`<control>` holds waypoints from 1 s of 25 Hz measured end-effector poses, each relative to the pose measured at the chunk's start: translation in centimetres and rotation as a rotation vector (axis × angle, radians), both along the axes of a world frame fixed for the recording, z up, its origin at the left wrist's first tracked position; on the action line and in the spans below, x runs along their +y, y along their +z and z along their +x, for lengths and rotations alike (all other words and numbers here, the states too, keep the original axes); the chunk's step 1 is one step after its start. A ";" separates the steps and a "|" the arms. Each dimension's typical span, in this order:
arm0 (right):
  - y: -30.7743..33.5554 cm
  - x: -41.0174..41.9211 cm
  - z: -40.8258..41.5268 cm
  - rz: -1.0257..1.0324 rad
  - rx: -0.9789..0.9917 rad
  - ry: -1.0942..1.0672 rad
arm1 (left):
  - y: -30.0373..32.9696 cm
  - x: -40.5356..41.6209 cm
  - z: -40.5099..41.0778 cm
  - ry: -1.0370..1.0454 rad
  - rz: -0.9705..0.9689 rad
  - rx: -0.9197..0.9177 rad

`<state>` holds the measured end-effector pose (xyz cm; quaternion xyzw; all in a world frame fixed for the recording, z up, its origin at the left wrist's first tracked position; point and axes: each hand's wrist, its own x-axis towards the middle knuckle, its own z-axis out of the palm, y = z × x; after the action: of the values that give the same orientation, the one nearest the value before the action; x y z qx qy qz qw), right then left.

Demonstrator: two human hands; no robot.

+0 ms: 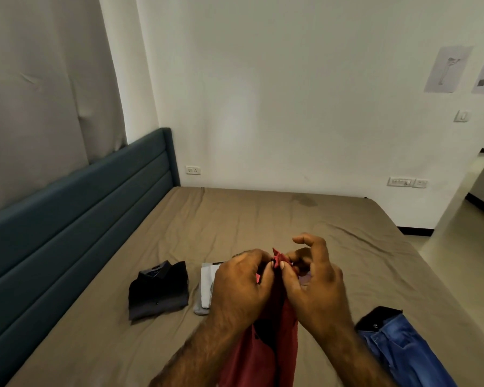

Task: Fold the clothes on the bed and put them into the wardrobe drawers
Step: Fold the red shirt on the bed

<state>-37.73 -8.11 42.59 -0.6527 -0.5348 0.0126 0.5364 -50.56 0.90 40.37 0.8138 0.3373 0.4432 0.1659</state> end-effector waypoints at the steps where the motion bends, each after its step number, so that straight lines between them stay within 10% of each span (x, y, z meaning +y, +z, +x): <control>1: 0.1 -0.2 -0.3 0.039 0.030 -0.001 | 0.2 0.0 -0.2 0.017 0.019 0.019; 25: 1.1 1.8 9.9 -0.033 0.347 -0.270 | 0.1 7.9 -3.1 0.296 -0.477 -0.409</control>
<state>-27.85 -6.35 43.69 -0.7152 -0.3418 0.0618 0.6065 -53.66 8.80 40.51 0.5889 0.5055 0.5249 0.3495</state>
